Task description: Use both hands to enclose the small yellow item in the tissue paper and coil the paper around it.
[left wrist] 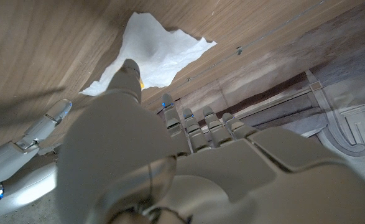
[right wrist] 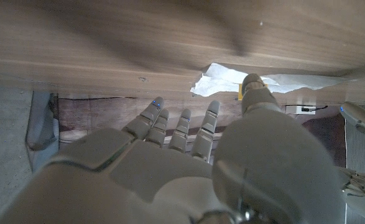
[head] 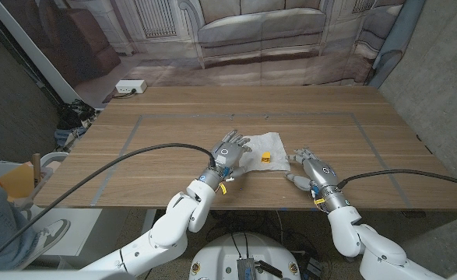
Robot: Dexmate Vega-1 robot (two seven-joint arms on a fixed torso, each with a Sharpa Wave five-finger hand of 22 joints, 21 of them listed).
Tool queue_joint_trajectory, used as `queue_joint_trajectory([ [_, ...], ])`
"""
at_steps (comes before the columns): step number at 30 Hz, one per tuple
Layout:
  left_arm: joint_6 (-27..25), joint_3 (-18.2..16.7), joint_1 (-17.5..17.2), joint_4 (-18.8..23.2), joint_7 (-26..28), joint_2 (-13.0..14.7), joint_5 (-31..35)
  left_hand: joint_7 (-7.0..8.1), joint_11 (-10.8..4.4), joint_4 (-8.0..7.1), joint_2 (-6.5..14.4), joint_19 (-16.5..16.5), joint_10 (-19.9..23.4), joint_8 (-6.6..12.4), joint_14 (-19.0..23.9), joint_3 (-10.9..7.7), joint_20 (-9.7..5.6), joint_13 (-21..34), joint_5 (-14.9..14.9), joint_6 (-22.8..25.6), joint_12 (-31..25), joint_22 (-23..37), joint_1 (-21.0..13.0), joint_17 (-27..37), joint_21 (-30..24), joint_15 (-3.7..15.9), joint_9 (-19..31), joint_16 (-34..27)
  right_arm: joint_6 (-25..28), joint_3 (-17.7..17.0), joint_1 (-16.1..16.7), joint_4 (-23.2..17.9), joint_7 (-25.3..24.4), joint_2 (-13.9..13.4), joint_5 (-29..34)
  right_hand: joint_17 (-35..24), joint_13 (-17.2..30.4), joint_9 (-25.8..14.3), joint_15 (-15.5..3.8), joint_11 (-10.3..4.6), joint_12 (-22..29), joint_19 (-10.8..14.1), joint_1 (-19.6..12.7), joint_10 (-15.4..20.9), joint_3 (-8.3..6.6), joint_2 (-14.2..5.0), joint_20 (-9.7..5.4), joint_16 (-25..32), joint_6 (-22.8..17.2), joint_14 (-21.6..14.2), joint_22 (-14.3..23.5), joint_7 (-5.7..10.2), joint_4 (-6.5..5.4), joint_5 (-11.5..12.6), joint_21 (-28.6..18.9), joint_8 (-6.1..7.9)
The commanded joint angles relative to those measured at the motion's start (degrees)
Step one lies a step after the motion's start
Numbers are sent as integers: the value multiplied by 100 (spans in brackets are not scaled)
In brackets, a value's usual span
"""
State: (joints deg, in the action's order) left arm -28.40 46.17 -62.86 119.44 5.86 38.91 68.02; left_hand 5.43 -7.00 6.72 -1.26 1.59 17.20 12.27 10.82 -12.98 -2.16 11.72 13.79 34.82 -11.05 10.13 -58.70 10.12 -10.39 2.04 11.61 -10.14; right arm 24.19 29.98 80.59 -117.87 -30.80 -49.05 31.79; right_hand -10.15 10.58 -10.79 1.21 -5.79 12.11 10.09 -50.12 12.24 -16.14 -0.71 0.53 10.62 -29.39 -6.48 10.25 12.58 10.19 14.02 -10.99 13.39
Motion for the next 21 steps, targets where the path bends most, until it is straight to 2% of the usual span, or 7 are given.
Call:
queue_joint_trajectory([
  [1, -41, 128, 42, -329, 68, -236, 72, -5, -24, -1, -24, 43, 71, 37, 50, 19, -182, 3, 35, 88, -60, 7, -36, 0, -49, 420, 13, -51, -4, 185, -50, 293, -512, 147, 127, -4, 6, -30, -11, -35, 60, 67, -107, 81, -15, 5, -29, 39, -103, -107, 32, 2, -43, 65, -45, 49],
  [8, 2, 149, 76, -435, 247, -289, -77, 12, -34, -9, -17, 31, 107, 49, 80, 24, -185, 2, 39, 126, -77, 9, -26, 1, -61, 441, 14, -62, 66, 306, -106, 407, -687, 209, 280, -7, 7, -32, -14, -49, 75, 80, -125, 124, -9, 24, -43, 48, -147, -151, 32, 3, -55, 83, -52, 51],
  [21, -40, 165, 189, -501, 291, -311, -262, 15, -42, -32, -5, 29, 155, 64, 109, 36, -168, 0, 49, 182, -95, 11, 6, 4, -73, 447, 15, -70, 174, 517, -349, 409, -444, 157, 476, -15, 8, -34, 15, -54, 75, 87, -122, 138, 18, 66, -33, 42, -188, -171, 34, 6, -89, 115, -57, 38],
])
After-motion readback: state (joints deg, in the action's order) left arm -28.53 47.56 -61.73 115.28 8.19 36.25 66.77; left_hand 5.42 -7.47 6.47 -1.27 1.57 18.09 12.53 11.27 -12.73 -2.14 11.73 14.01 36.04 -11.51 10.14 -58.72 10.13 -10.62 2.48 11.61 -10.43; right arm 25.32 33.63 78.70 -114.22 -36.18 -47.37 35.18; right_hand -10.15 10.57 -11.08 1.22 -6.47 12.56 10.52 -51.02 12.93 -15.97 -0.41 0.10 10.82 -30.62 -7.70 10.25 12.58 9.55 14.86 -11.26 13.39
